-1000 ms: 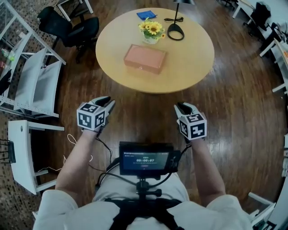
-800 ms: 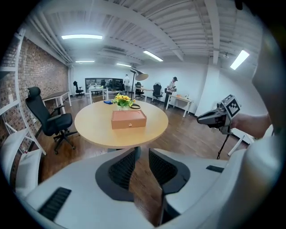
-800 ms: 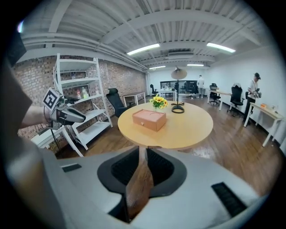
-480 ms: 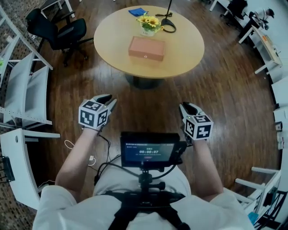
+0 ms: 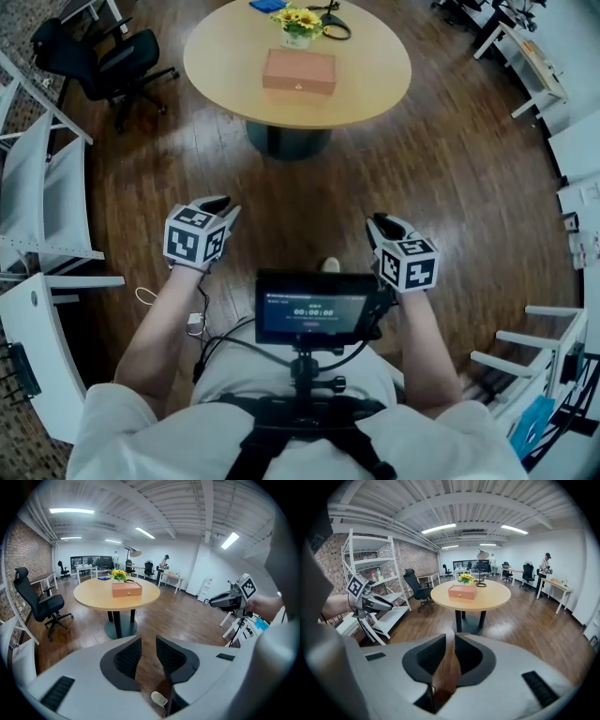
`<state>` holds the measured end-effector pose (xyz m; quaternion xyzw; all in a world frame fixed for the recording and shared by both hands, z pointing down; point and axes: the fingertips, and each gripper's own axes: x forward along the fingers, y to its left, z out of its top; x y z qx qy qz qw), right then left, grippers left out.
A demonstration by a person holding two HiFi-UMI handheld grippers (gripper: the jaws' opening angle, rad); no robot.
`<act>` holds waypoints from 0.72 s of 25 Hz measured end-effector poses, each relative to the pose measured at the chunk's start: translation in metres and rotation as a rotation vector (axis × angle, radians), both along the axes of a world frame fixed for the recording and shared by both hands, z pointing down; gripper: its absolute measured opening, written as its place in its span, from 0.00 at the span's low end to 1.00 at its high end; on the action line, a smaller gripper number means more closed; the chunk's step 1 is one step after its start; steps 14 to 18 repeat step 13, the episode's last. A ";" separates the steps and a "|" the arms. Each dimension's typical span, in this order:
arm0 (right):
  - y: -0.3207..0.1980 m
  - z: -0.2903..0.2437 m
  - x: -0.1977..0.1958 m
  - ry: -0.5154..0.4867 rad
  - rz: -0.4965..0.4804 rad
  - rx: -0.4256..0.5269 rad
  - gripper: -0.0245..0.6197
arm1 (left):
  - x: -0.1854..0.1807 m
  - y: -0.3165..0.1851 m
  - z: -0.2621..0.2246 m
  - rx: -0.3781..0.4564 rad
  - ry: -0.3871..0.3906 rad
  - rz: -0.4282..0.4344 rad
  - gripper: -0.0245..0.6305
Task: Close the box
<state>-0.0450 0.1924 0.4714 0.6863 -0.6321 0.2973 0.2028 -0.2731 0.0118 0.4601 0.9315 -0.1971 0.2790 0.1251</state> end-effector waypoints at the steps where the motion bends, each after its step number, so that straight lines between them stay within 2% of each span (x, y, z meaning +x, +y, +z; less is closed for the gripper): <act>1: 0.002 0.001 -0.003 0.000 -0.001 0.002 0.14 | -0.002 0.003 0.001 -0.002 0.003 0.001 0.19; 18: -0.012 -0.013 -0.007 0.016 -0.034 -0.008 0.14 | 0.007 0.004 0.001 -0.028 0.013 0.001 0.19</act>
